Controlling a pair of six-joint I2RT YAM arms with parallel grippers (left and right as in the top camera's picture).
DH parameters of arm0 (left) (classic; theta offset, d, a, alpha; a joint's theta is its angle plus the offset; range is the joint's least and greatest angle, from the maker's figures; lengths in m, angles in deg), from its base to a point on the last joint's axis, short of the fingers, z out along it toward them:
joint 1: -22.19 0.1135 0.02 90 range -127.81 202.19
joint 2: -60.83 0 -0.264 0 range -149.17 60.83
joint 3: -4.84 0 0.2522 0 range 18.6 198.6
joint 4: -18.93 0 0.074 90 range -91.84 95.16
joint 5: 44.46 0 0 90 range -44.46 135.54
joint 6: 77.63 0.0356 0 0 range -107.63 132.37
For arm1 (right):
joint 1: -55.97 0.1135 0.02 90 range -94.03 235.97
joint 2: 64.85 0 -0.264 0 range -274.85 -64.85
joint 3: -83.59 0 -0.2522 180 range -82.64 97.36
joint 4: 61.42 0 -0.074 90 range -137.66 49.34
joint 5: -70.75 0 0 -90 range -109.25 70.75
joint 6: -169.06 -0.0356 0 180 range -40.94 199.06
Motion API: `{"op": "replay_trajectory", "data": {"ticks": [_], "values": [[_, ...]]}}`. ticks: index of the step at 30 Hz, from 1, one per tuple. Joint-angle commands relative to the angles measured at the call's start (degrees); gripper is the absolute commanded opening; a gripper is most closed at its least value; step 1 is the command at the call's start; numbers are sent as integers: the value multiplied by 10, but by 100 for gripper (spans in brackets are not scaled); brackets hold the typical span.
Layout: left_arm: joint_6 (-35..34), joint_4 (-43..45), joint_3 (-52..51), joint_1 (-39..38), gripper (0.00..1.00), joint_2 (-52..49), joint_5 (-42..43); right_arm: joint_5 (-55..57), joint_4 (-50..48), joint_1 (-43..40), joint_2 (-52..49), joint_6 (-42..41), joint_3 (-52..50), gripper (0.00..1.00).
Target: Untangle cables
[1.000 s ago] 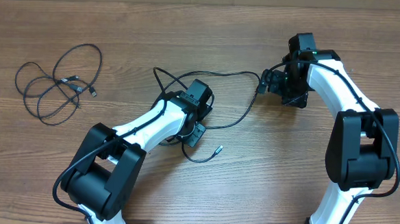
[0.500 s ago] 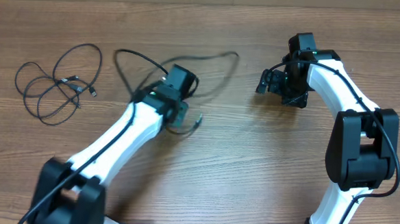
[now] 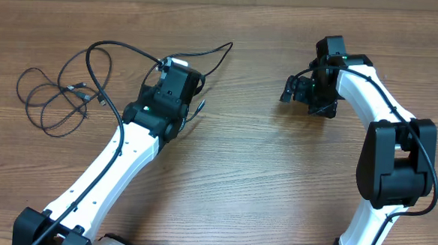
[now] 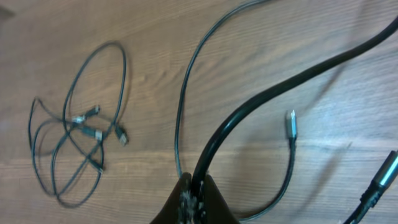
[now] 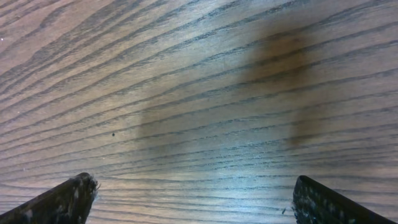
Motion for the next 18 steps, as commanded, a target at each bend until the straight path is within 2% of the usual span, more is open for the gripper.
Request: {"op": "replay_trajectory", "data": {"ticks": [1, 4, 8, 14, 15, 18], "values": [[-41, -46, 5, 10, 5, -16, 12, -2, -2, 0, 19, -2, -3, 100], [-85, -89, 5, 23, 6, -31, 10, -2, -2, 0, 19, -2, -3, 100], [-136, -103, 5, 56, 8, -67, 16, -2, -2, 0, 19, -2, -3, 100], [-141, -97, 5, 110, 11, -146, 66, -2, -2, 0, 19, -2, -3, 100], [-141, -95, 5, 118, 13, -155, 73, -2, -2, 0, 19, -2, -3, 100], [-137, -81, 5, 149, 47, -183, 129, -2, -2, 0, 19, -2, -3, 100]]}}
